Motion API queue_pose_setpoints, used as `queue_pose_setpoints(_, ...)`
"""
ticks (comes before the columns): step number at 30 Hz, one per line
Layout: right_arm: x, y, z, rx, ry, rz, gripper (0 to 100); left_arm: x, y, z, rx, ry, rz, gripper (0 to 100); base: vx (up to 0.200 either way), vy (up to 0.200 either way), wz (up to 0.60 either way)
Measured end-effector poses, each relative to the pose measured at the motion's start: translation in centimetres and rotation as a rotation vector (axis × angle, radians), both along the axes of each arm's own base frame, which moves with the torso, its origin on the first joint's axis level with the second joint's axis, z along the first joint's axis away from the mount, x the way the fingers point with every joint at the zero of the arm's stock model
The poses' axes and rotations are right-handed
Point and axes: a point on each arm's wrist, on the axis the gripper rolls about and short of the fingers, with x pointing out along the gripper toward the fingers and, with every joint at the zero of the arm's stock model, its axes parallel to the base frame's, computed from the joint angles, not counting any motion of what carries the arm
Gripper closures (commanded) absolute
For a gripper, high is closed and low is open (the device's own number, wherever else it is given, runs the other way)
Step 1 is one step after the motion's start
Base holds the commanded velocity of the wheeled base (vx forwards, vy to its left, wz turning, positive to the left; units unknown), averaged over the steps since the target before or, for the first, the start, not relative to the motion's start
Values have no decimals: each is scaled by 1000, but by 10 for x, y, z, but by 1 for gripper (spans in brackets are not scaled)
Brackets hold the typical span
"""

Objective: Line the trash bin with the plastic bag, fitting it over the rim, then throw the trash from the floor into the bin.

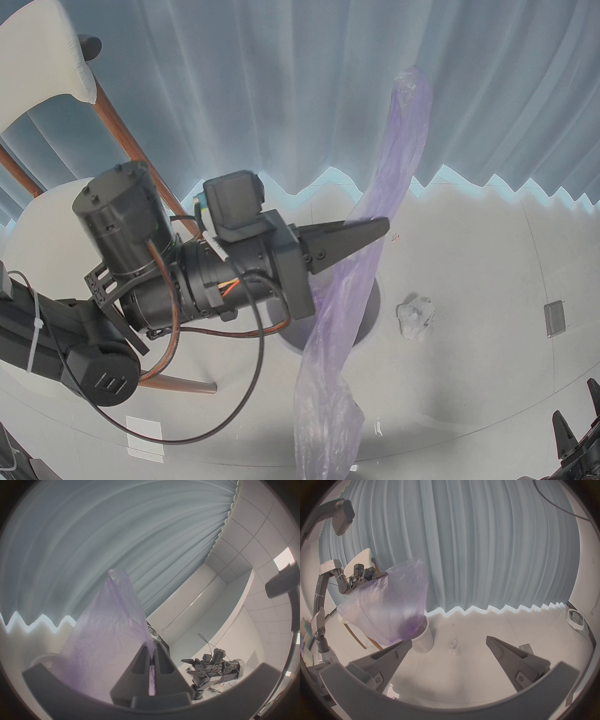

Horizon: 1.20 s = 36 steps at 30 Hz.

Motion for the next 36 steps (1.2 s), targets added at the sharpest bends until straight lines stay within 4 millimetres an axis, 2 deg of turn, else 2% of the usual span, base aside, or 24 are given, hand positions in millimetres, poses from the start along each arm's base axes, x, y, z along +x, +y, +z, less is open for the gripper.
queue_pose_setpoints(7,0,0,0,0,0,0,0,-1,30,-23,-63,-56,122,100,0,0,0)
queue_pose_setpoints(13,0,0,0,0,0,0,0,2,55,-42,-57,-33,261,100,0,0,0)
queue_pose_setpoints(26,0,0,0,0,0,0,0,31,93,-29,-33,-136,453,100,0,0,0)
queue_pose_setpoints(31,0,0,0,-3,0,-2,0,34,97,-31,53,-131,529,100,0,0,0)
queue_pose_setpoints(36,0,0,0,-3,0,-1,0,28,83,-30,81,-143,627,100,0,0,0)
